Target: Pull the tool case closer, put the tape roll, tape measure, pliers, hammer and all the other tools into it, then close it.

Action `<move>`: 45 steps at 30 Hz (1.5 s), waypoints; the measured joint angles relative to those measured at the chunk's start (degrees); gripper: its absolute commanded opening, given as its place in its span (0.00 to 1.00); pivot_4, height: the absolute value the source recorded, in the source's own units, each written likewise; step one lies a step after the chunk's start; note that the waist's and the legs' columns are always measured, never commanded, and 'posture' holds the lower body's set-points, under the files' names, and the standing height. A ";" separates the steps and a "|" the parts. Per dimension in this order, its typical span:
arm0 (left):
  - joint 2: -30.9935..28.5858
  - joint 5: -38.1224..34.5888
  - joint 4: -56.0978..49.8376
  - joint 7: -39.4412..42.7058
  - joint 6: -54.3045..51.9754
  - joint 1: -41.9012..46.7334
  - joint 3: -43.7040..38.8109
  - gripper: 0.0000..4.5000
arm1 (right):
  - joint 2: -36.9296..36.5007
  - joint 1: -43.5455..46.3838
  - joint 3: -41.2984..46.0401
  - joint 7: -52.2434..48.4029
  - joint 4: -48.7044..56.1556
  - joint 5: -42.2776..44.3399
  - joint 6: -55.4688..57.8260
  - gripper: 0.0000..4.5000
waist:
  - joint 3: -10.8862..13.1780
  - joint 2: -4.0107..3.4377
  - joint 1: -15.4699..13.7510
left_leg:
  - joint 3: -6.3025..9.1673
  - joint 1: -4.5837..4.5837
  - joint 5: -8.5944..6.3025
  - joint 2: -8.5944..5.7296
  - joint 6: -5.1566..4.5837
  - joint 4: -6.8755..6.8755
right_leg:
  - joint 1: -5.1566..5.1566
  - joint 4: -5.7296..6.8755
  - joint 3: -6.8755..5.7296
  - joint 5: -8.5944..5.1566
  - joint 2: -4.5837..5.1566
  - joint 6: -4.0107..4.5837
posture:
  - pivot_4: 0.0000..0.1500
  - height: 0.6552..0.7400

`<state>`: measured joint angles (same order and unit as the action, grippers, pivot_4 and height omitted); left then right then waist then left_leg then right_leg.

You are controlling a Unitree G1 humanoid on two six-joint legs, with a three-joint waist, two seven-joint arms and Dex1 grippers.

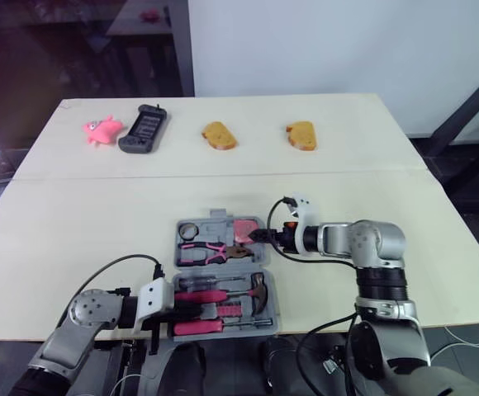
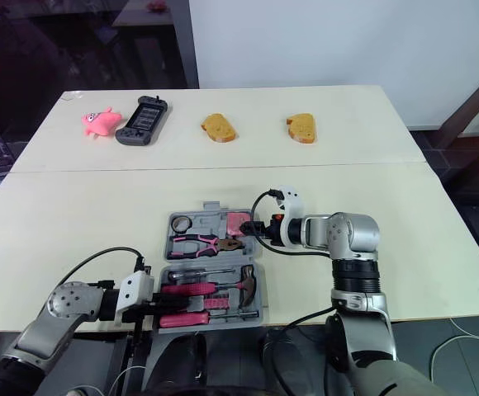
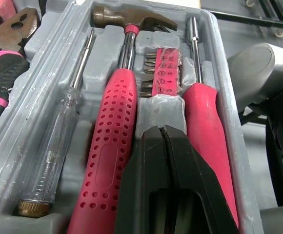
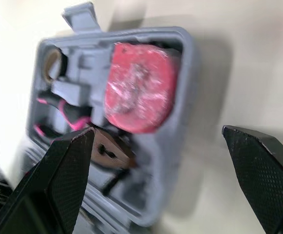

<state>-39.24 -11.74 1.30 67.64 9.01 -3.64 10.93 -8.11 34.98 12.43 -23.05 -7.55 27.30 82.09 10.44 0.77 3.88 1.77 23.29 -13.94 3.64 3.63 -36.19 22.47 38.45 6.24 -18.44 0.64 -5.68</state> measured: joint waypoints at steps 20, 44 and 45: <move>-0.75 -0.09 0.46 0.00 0.15 1.37 0.88 0.00 | 3.86 1.38 12.88 -0.14 -0.92 9.98 3.06 0.98 | 0.04 -0.37 0.18 | -0.01 0.02 0.00 0.00 0.00 0.04 | 0.07 0.01 0.01 0.04 -0.01 -0.06 | 1.00 1.00; -14.32 -26.27 -10.66 2.70 -32.16 -9.42 -34.53 0.00 | -20.07 -10.48 -0.92 -16.73 39.77 37.71 9.96 0.98 | 0.33 -0.07 1.49 | -0.08 0.32 -0.01 0.07 0.00 0.52 | 0.63 0.10 -0.05 -0.22 -0.02 0.13 | 1.00 1.00; -14.41 -26.54 -11.14 3.36 -32.30 -9.45 -34.94 0.00 | -23.40 -10.45 0.55 -17.95 42.09 40.41 9.85 0.98 | 0.35 -0.03 1.48 | -0.08 0.32 -0.01 0.07 0.00 0.51 | 0.62 0.08 -0.05 -0.22 -0.02 0.13 | 1.00 1.00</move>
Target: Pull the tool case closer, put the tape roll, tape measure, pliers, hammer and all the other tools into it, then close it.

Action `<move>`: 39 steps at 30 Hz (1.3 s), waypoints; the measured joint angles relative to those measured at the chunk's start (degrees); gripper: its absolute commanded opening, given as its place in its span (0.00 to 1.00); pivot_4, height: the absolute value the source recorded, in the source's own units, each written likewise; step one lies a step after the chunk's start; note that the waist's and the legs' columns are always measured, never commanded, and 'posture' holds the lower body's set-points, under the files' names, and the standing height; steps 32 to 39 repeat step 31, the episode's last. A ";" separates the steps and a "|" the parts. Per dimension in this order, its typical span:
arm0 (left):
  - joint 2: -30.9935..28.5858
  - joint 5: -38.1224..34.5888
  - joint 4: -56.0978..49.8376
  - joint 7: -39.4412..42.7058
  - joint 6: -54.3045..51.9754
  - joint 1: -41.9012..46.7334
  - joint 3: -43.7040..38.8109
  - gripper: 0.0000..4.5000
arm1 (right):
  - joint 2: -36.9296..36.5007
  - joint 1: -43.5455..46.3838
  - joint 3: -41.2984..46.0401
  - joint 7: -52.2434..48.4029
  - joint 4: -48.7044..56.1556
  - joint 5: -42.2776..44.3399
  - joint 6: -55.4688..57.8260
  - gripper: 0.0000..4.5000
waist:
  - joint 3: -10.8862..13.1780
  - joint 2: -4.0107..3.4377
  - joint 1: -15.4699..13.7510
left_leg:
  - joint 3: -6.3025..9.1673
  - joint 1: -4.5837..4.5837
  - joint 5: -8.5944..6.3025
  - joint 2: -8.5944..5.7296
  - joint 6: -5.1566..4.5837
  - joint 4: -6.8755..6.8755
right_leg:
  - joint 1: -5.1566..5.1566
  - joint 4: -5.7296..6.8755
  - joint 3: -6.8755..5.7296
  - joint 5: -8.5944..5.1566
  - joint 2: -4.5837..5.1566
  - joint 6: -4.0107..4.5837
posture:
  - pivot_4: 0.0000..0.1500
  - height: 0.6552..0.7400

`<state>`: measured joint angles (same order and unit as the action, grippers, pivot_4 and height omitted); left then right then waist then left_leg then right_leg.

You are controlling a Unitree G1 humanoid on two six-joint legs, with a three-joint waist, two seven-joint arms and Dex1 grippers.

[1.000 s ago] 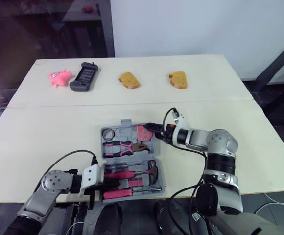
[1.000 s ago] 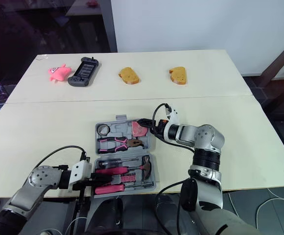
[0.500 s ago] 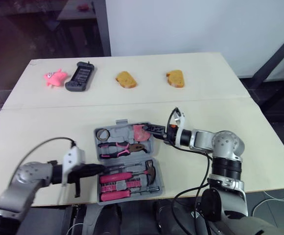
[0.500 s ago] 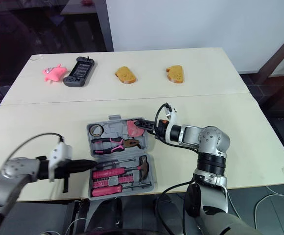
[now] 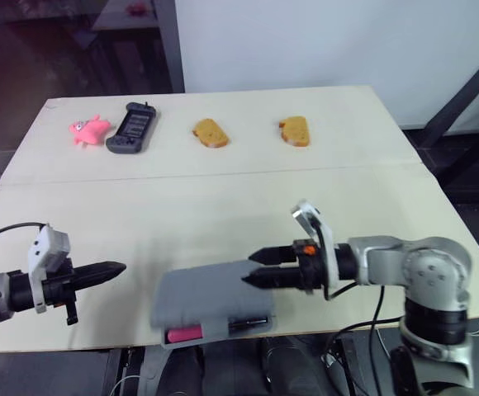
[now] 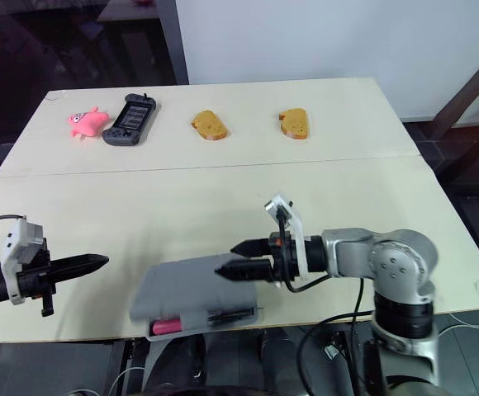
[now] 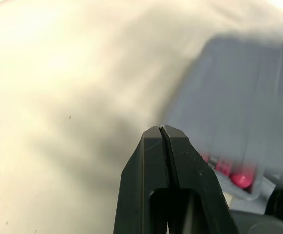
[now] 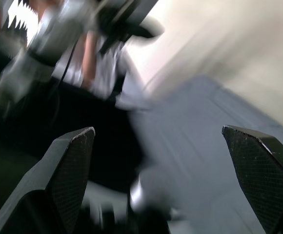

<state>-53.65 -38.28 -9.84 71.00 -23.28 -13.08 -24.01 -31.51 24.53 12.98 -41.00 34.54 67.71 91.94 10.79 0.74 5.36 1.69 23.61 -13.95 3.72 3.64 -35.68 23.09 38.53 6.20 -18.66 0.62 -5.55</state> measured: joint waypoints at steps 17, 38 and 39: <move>-3.69 0.18 -6.35 3.81 -1.86 -1.17 -7.15 0.00 | -18.99 -26.08 6.43 -16.40 10.65 -21.62 -44.91 0.98 | 0.06 0.40 -1.55 | -0.01 -0.12 0.00 0.01 0.01 -0.12 | -0.22 -0.16 -0.03 -0.01 -0.01 0.02 | 1.00 1.00; -3.61 1.29 -8.39 3.23 -1.55 -1.83 -7.15 0.00 | -19.19 -30.98 -0.60 -19.08 5.53 -30.27 -57.64 0.98 | 0.08 0.44 -1.61 | 0.00 -0.20 0.00 0.01 0.01 -0.45 | -0.47 -0.17 -0.01 -0.02 0.00 0.11 | 1.00 1.00; -3.61 1.29 -8.39 3.23 -1.55 -1.83 -7.15 0.00 | -19.19 -30.98 -0.60 -19.08 5.53 -30.27 -57.64 0.98 | 0.08 0.44 -1.61 | 0.00 -0.20 0.00 0.01 0.01 -0.45 | -0.47 -0.17 -0.01 -0.02 0.00 0.11 | 1.00 1.00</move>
